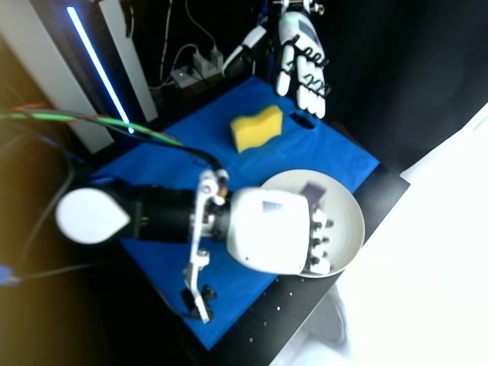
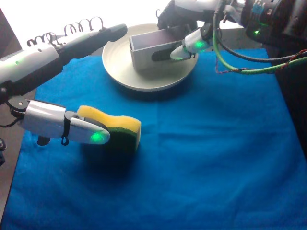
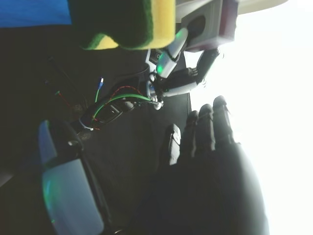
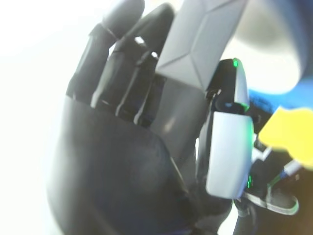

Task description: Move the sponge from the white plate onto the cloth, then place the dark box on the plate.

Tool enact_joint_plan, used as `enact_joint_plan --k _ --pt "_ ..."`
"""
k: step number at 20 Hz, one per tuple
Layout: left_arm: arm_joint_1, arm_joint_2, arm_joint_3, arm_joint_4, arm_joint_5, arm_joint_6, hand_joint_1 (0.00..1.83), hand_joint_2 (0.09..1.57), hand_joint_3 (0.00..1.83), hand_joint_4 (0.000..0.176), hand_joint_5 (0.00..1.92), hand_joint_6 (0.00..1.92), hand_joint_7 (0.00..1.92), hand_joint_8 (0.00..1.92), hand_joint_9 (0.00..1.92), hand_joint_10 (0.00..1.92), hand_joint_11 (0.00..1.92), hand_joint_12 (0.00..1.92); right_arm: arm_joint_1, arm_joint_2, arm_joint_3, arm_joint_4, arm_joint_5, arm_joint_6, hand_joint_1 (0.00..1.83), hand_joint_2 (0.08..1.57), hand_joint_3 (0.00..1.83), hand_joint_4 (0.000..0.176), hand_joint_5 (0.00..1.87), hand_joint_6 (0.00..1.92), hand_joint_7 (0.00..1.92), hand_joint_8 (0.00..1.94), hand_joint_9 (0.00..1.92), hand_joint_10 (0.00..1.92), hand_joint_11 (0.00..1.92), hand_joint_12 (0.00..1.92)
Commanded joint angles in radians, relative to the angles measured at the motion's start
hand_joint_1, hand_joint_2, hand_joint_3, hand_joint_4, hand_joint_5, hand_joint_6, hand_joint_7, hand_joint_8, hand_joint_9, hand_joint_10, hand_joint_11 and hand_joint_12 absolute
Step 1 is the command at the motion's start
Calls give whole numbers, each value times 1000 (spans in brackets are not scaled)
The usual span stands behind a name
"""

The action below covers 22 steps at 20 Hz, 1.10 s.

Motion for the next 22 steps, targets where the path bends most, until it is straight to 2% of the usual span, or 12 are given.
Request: enact_joint_plan --k 1,2,4,8,9,14,15,16,17,18,20,22 --pt "-15 -7 5 -23 -115 -8 755 760 2 176 0 0 0 0 0 0 21 11 15 1 1 33 66 7 871 857 0 151 132 7 177 17 264 47 87 874" --pt "-15 -7 5 -23 -116 -8 768 758 1 176 0 0 0 0 0 0 7 5 15 1 -7 29 66 7 834 838 0 171 26 1 55 11 146 15 17 697" --pt "-14 -8 6 -24 -117 -9 724 762 2 176 0 0 0 0 0 0 53 26 15 4 -26 24 88 7 744 795 0 176 0 0 1 0 5 0 0 56" --pt "-3 -6 2 -51 -148 -9 771 754 0 176 0 0 0 0 0 0 68 34 -16 113 -92 178 290 7 687 770 0 176 0 0 0 0 0 0 0 0" --pt "5 -2 -1 -68 -168 -9 765 751 0 176 0 0 0 0 0 0 133 64 -50 160 -125 257 385 7 545 726 0 176 0 0 0 0 0 0 0 0" --pt "84 31 -43 -211 -382 28 748 729 0 176 0 0 0 0 0 0 129 79 -231 332 -295 566 780 7 698 777 11 176 0 0 0 0 0 0 0 0" --pt "103 34 -54 -242 -431 42 726 798 0 150 0 0 0 0 0 0 31 296 -278 364 -334 608 860 7 729 770 6 176 0 0 0 0 0 0 0 0" --pt "131 38 -68 -274 -488 49 743 796 0 75 49 1 0 0 0 0 5 481 -356 405 -392 668 959 5 680 778 9 176 0 0 0 0 0 0 0 0" --pt "148 39 -73 -286 -512 49 836 752 0 99 19 0 0 0 0 0 0 575 -394 421 -422 702 1009 -1 658 770 5 176 0 0 0 0 0 0 0 0" --pt "176 41 -85 -306 -548 49 847 723 0 161 13 0 0 0 0 0 0 561 -463 447 -468 755 1075 -18 656 779 8 176 0 0 0 0 0 0 0 0" --pt "232 44 -107 -345 -598 49 763 735 0 175 3 0 0 0 0 0 0 618 -577 474 -547 836 1187 -40 856 785 7 176 0 0 0 0 0 0 0 0" --pt "279 37 -123 -391 -640 49 742 764 9 155 52 8 0 0 2 1 0 594 -669 490 -614 890 1274 -49 701 756 0 176 0 0 0 0 0 0 0 0"
